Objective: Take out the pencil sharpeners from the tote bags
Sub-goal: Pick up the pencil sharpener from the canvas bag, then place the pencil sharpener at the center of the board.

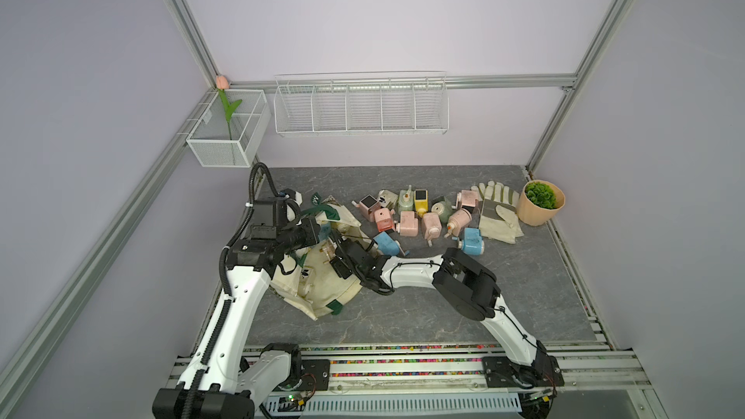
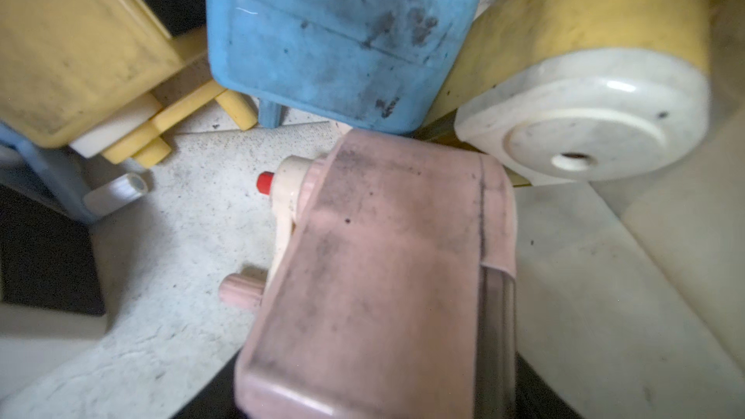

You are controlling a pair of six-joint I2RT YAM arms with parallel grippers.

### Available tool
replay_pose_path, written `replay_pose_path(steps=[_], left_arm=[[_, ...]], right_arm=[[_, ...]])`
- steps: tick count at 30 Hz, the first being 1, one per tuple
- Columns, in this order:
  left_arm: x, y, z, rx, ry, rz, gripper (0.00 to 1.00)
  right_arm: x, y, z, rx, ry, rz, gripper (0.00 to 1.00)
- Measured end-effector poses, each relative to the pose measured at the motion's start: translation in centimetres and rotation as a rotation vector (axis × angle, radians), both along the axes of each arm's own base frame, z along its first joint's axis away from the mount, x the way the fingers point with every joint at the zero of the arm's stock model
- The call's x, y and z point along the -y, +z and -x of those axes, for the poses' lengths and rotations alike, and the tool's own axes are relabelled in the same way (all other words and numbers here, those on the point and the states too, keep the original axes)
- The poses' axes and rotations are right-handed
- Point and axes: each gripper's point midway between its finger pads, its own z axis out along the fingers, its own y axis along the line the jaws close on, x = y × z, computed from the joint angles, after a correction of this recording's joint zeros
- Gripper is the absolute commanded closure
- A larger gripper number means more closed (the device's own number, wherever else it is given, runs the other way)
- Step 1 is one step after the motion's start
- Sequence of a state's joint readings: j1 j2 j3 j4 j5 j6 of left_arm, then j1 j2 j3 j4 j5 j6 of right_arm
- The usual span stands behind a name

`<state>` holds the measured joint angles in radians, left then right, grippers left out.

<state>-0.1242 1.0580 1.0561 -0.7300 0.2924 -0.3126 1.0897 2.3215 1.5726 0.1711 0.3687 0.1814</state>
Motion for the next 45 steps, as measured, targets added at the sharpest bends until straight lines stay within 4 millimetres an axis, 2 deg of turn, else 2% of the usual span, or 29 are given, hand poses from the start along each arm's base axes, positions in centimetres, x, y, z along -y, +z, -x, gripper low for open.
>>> replay_pose_path(steps=[10,19,26,34,38,45], left_arm=[[0.0,0.0,0.0,0.001,0.000,0.001,1.00],[0.0,0.2,0.1,0.004,-0.002,0.003,1.00],[0.0,0.2,0.1,0.004,-0.002,0.003,1.00],[0.0,0.2,0.1,0.004,-0.002,0.003,1.00],[0.0,0.2,0.1,0.004,-0.002,0.003,1.00],[0.0,0.2,0.1,0.004,-0.002,0.003,1.00]], right_arm=[[-0.4,0.0,0.6,0.000,0.045,-0.030,0.45],[0.8,1.7,3.0,-0.004,0.112,-0.034,0.48],[1.0,4.9,6.6,0.022,0.201,-0.051,0.48],[1.6,10.2,10.8,0.071,0.298,-0.105,0.48],[2.8,12.1,12.2,0.090,0.321,-0.122,0.48],[6.2,14.9,13.6,0.108,0.326,-0.143,0.48]])
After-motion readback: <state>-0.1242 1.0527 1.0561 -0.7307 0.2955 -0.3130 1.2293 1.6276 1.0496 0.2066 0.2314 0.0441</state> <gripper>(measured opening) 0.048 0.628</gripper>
